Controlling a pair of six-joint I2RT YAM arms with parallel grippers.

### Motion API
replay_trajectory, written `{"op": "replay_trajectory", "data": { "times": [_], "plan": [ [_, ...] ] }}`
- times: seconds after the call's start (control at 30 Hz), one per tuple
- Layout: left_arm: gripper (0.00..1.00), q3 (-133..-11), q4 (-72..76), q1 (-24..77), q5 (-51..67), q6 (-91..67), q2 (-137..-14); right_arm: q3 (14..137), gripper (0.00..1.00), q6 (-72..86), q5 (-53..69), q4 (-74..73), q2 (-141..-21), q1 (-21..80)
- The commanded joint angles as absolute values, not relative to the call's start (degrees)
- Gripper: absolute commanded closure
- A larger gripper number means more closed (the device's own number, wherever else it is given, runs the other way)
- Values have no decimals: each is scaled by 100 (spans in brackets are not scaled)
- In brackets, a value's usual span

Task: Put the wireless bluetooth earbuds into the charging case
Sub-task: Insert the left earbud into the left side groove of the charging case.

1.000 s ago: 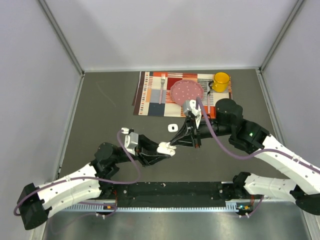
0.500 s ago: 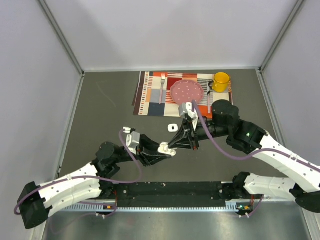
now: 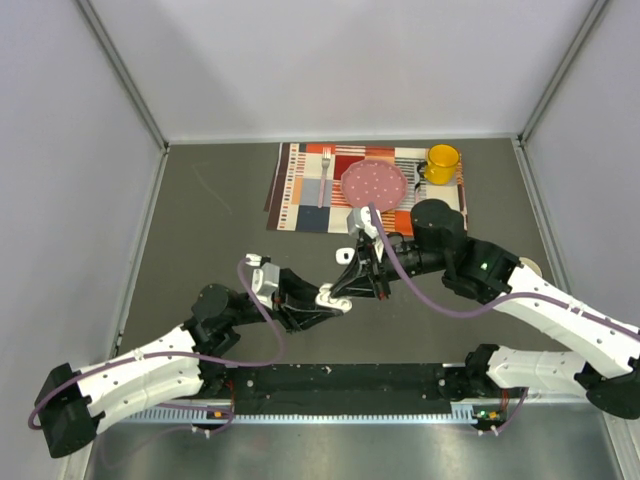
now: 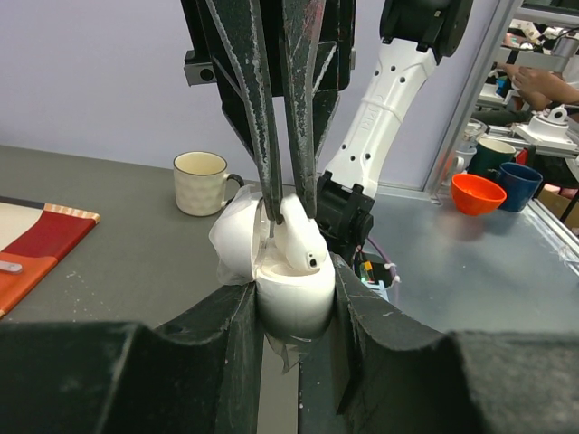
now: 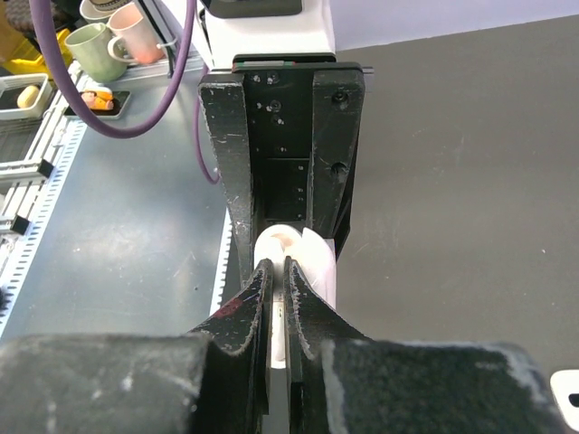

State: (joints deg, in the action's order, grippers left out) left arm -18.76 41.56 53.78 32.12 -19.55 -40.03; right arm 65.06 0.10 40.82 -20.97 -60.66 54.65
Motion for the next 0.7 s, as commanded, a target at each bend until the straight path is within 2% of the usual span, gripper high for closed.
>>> {"op": "replay_trajectory", "data": {
  "times": [0.0,0.37,0.67],
  "plan": [
    [100,-2127,4544,5405,3278,-1934,-3973,6609,100,-88,4122,-1758,-6100,5572],
    [100,-2092,4535,5405,3138,-1899,-3902,6460,100,-44,4052,-1740,-6170,5616],
    [100,-2039,4482,5414,2918,-1784,-3744,6451,100,88,3437,-2083,-6179,5827]
  ]
}}
